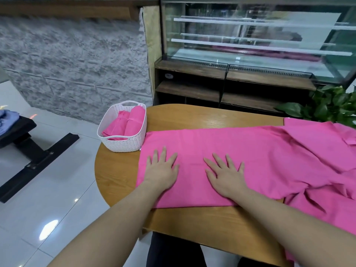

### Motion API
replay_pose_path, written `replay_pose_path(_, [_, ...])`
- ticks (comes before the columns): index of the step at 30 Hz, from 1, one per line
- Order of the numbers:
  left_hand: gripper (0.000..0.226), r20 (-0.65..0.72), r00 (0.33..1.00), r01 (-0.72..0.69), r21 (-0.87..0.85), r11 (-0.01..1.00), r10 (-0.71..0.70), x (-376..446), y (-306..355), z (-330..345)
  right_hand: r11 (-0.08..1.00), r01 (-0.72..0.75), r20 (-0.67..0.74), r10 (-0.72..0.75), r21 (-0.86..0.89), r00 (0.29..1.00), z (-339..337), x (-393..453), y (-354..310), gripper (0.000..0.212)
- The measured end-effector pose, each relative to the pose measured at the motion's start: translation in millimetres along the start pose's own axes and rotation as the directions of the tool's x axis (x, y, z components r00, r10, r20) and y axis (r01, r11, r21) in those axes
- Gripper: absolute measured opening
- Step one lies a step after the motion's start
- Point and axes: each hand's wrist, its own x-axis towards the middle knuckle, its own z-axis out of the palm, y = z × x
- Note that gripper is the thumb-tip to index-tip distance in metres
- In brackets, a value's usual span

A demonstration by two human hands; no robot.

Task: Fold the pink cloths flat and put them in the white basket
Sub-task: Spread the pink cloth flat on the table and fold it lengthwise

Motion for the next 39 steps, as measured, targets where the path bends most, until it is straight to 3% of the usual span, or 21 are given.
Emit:
replay_pose_path(8, [0.062, -0.022, 1.0, -0.01, 0.062, 0.998, 0.011, 12.9, -7.5, 17.1, 1.0, -0.011, -0.022, 0.011, -0.017, 1.0, 5.0, 2.5, -0.8, 0.055])
replay_pose_path(12, [0.075, -0.028, 0.999, -0.04, 0.047, 0.998, 0.042, 13.7, -6.7, 16.0, 1.0, 0.003, -0.001, -0.003, 0.0, 1.0, 3.5, 3.8, 1.0, 0.056])
replay_pose_path(16, [0.072, -0.066, 0.989, -0.128, 0.064, 0.99, 0.132, 15.4, -3.8, 9.8, 0.991, 0.013, 0.055, -0.02, 0.135, 0.998, -7.3, 9.7, 5.7, 0.057])
replay_pose_path(19, [0.062, -0.103, 0.972, -0.196, 0.131, 0.972, 0.21, 19.2, 14.6, 0.3, 0.952, 0.032, -0.017, -0.028, 0.305, 0.999, -21.3, 12.5, 21.4, 0.059])
replay_pose_path(23, [0.044, -0.127, 0.965, -0.226, 0.056, 0.973, 0.231, 25.0, 59.8, -5.1, 0.896, 0.143, -0.187, -0.069, 0.42, 0.98, -44.1, 11.9, 58.6, 0.048])
replay_pose_path(29, [0.04, -0.143, 0.926, -0.359, -0.038, 0.933, 0.351, 43.7, 145.3, 0.4, 0.982, 0.06, -0.321, 0.0, 0.18, 0.947, -86.2, -3.1, 149.8, 0.049])
replay_pose_path(35, [0.041, -0.142, 0.886, -0.455, -0.087, 0.886, 0.441, 60.4, 219.9, -4.2, 0.982, -0.152, -0.331, 0.182, 0.115, 0.926, -107.2, -27.5, 254.9, 0.056])
replay_pose_path(39, [0.042, -0.128, 0.865, -0.497, -0.103, 0.861, 0.484, 71.8, 268.9, -12.8, 0.97, -0.189, -0.209, 0.218, 0.152, 0.953, -113.9, -43.5, 308.3, 0.073])
